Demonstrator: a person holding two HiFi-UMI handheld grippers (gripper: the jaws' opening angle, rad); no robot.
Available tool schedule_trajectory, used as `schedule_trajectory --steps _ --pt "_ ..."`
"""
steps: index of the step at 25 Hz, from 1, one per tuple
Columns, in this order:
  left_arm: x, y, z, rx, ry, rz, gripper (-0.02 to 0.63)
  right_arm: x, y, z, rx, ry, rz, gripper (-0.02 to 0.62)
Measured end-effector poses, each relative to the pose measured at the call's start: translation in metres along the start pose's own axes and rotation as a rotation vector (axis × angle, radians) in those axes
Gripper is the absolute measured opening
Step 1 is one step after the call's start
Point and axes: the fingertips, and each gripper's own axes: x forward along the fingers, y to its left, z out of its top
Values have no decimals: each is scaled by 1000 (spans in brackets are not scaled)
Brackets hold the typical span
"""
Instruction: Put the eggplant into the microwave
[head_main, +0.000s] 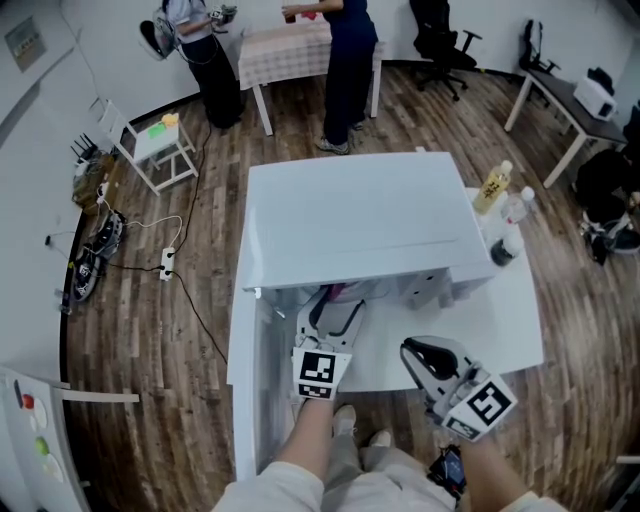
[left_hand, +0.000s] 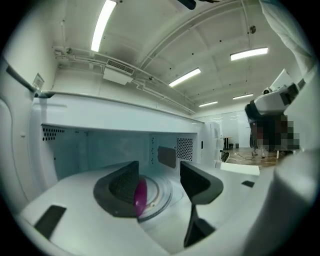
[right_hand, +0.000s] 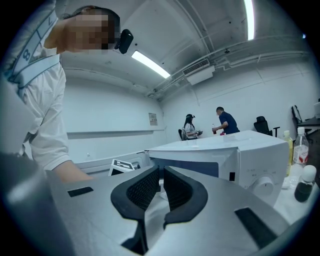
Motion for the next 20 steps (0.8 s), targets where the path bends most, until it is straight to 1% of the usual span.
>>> schedule_trajectory --steps 3,7,9,13,15,17,20 --pt "-9 -12 10 4 -15 -14 247 -9 6 5 -8 -6 -1 35" --pt "-23 -28 22 -2 -39 -34 208 -22 13 10 -16 -19 -6 35" --pt "-32 -37 29 -5 -51 -49 168 -29 18 13 -13 -24 -11 35" --pt "-48 -53 48 -5 -84 -74 62 -47 25 19 -28 -35 -20 35" --pt "-55 -63 57 -14 -103 -91 26 -56 27 21 -30 -42 -24 35" --pt "-62 -74 65 -19 -117 -111 6 -64 30 24 -34 -48 -28 35" --pt "-74 -93 77 -27 -136 -141 2 -77 34 28 -45 -51 -31 35"
